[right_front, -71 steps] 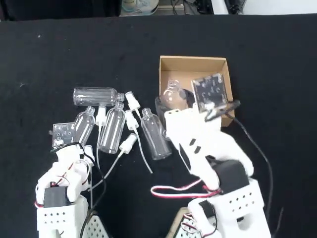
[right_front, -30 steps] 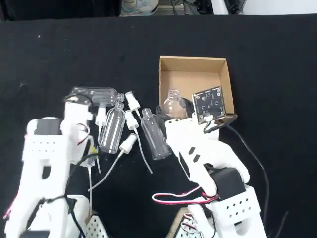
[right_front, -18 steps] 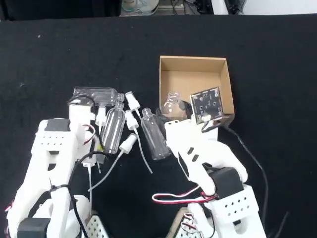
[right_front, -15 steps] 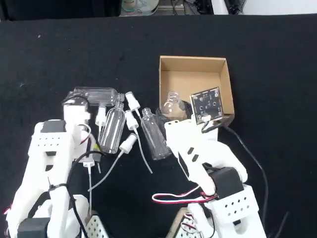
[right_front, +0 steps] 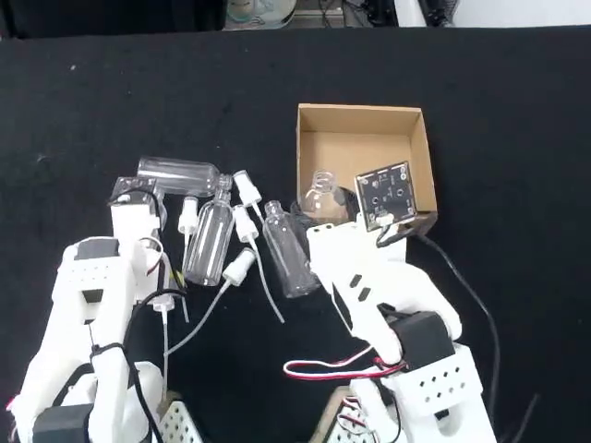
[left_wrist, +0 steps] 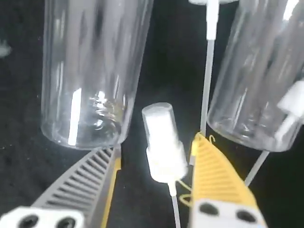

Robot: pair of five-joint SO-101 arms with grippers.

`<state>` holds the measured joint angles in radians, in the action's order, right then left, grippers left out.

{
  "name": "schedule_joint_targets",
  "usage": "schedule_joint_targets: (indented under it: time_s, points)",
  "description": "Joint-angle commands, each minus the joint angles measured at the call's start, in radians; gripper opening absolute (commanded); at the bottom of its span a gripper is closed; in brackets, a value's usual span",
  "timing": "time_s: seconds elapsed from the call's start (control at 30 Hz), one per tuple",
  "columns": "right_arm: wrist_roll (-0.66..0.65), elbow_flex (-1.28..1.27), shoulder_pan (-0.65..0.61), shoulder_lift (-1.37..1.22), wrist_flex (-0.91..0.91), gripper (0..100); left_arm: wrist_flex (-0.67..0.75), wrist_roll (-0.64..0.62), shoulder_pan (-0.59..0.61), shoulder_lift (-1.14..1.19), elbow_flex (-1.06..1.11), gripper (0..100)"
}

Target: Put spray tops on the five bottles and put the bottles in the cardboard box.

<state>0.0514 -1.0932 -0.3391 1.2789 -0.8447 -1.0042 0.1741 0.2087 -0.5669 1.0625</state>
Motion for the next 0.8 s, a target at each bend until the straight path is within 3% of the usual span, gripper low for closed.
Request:
schedule_joint_targets:
  time_s: [0.0,0.33,0.63,0.77]
  points:
    - [0.008,0.005,-0.011,0.025,0.031,1.1,0.057,0.000,0.031,-0.002,0.024,23]
    - [0.009,0.005,-0.011,0.025,0.031,1.1,0.055,0.009,0.030,0.009,0.041,23]
    - [0.009,0.005,-0.011,0.025,0.031,1.1,0.044,0.002,-0.027,0.235,-0.081,23]
    - [0.008,0.005,-0.011,0.025,0.031,1.1,-0.049,0.009,-0.030,0.242,-0.140,21]
